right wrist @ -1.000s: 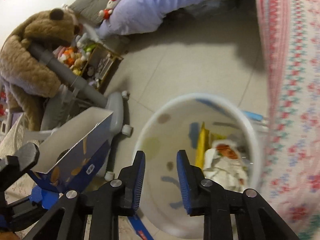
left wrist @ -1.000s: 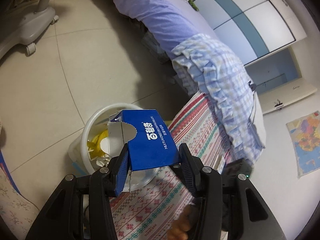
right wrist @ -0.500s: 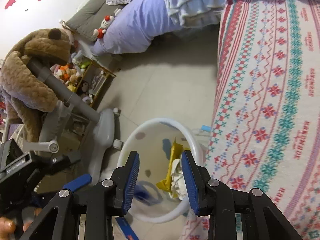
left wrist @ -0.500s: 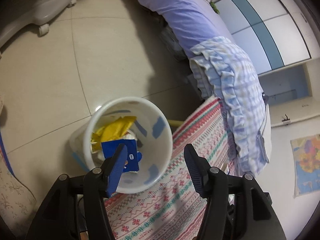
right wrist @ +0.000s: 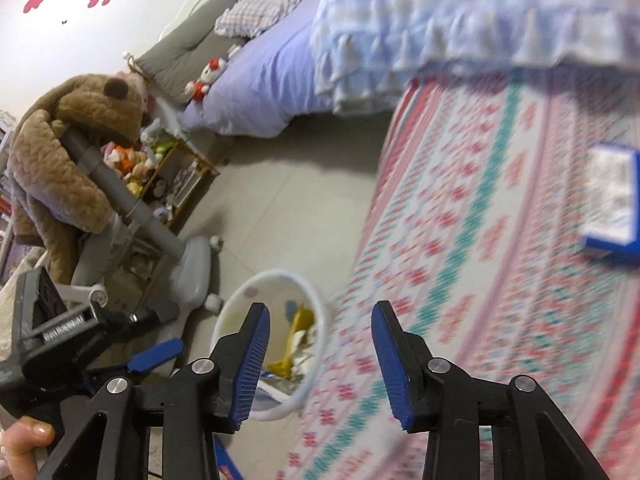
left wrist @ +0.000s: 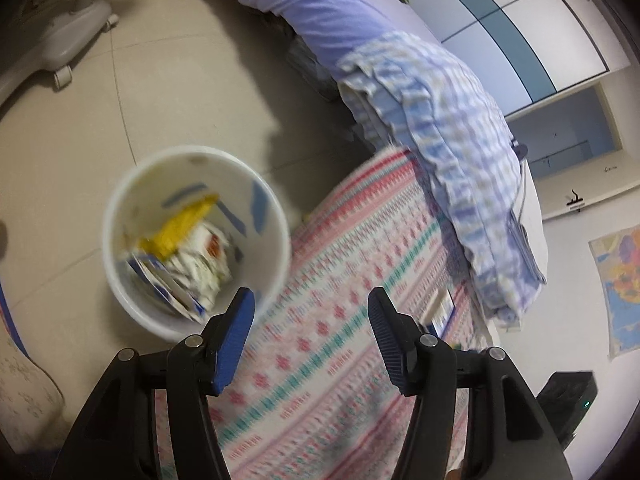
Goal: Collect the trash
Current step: 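Grasp the blue medicine box with the left tool while the right tool grasps the green sponge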
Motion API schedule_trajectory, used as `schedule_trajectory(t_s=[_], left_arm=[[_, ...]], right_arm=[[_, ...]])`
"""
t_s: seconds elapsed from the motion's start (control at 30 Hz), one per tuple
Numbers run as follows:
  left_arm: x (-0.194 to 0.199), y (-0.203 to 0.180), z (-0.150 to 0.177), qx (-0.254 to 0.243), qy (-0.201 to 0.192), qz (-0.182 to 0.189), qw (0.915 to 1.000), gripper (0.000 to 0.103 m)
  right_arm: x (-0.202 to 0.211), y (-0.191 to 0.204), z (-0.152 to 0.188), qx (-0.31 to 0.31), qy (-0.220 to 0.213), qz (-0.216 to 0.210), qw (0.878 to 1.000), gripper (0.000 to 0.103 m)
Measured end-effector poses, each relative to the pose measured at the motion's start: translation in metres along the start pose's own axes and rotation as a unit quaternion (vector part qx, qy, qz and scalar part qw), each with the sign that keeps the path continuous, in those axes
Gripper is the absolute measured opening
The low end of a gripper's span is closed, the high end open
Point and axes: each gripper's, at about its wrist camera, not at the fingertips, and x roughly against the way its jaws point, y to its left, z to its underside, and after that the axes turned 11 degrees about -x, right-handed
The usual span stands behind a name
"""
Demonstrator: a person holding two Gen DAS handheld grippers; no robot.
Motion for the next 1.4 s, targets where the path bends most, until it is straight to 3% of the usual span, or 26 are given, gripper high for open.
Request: schedule_trajectory(t_s=[0.23, 0.3, 0.43, 0.53, 0.63, 0.77, 0.83, 0.93, 1.03, 1.1, 1.2, 1.3, 1.4], left_arm=[[-0.012, -0.068, 0.050, -0.065, 0.040, 0.018, 0.9969, 0.062], [-0.016, -0.086, 0.061, -0.082, 0.048, 0.018, 0.9953, 0.062], [-0.024, -0.118, 0.083, -0.119, 0.058, -0.002, 0.9912, 0.062], [-0.037, -0.144, 0.097, -0.147, 0.061, -0.030, 0.9869, 0.062], [-0.050, -0.162, 0.115, -0.151, 0.080, -0.027, 0.9849, 0.062], [-0.071, -0.197, 0.133, -0.181, 0.116, -0.010, 0.9766, 0.062], [-0.082, -0.215, 0.133, -0.199, 0.111, -0.015, 0.9737, 0.062], [-0.111, -0.251, 0.127, -0.269, 0.103, -0.044, 0.9566, 0.071], [-0.148, -0.284, 0.119, -0.341, 0.104, -0.087, 0.9304, 0.071], [-0.172, -0.295, 0.109, -0.368, 0.109, -0.102, 0.9179, 0.071], [-0.202, -0.302, 0.090, -0.381, 0.093, -0.142, 0.9087, 0.071], [-0.232, -0.306, 0.082, -0.394, 0.124, -0.155, 0.8974, 0.071], [-0.253, -0.307, 0.082, -0.425, 0.126, -0.200, 0.8736, 0.082]], right_arm=[[0.060, -0.024, -0.027, 0.021, -0.017, 0.055, 0.998, 0.048], [0.081, -0.035, -0.038, 0.051, -0.007, 0.087, 0.995, 0.056], [0.132, -0.070, -0.055, 0.092, -0.038, 0.148, 0.984, 0.065], [0.160, -0.115, -0.063, 0.055, -0.066, 0.156, 0.984, 0.066], [0.157, -0.143, -0.065, 0.024, -0.040, 0.172, 0.984, 0.066], [0.137, -0.149, -0.061, 0.084, 0.001, 0.244, 0.966, 0.066], [0.131, -0.154, -0.061, 0.094, 0.018, 0.251, 0.963, 0.066], [0.132, -0.167, -0.060, 0.086, 0.031, 0.253, 0.963, 0.066], [0.138, -0.171, -0.064, 0.077, 0.023, 0.264, 0.961, 0.066], [0.143, -0.171, -0.065, 0.072, 0.017, 0.264, 0.962, 0.066], [0.152, -0.170, -0.066, 0.065, 0.009, 0.263, 0.962, 0.066], [0.159, -0.170, -0.066, 0.061, 0.006, 0.260, 0.964, 0.066], [0.164, -0.166, -0.064, 0.069, 0.003, 0.255, 0.964, 0.066]])
